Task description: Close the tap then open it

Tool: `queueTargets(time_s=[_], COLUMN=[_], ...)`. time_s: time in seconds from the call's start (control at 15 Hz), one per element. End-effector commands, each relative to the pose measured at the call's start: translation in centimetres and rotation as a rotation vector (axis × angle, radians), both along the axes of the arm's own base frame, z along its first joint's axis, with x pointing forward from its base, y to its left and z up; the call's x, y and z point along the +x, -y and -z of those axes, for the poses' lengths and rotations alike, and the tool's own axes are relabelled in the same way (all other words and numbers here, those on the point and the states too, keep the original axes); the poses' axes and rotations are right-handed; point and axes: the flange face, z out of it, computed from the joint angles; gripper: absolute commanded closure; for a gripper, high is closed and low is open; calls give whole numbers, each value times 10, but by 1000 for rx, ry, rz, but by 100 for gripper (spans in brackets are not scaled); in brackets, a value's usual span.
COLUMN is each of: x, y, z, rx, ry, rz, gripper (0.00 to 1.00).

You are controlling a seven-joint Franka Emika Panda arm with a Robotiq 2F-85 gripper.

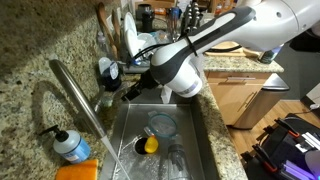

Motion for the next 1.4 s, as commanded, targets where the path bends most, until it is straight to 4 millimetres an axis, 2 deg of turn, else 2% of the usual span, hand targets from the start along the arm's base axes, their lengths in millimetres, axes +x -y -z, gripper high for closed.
queueTargets(time_s=[0.0, 0.13, 0.2, 0.27, 0.47, 0.67, 0.8, 0.93, 1.07, 1.13, 1.2, 1.27, 1.33], x=[31, 38, 35, 32, 34, 46, 43, 38, 33, 42, 43, 35, 38], y=[8, 7, 3, 10, 3, -19, -39, -54, -58, -56, -51, -57, -53], z=[17, 24, 26, 22, 26, 8, -2, -4, 9, 16, 23, 15, 23], rx=[85, 113, 109, 76, 71, 160, 195, 204, 183, 159, 141, 167, 151], ry=[-39, -56, -62, -46, -11, 89, 155, 218, 250, 245, 230, 218, 219], rz=[87, 98, 94, 89, 86, 100, 80, 41, 26, 25, 40, 17, 24], gripper=[0, 0, 0, 0, 0, 0, 0, 0, 0, 0, 0, 0, 0])
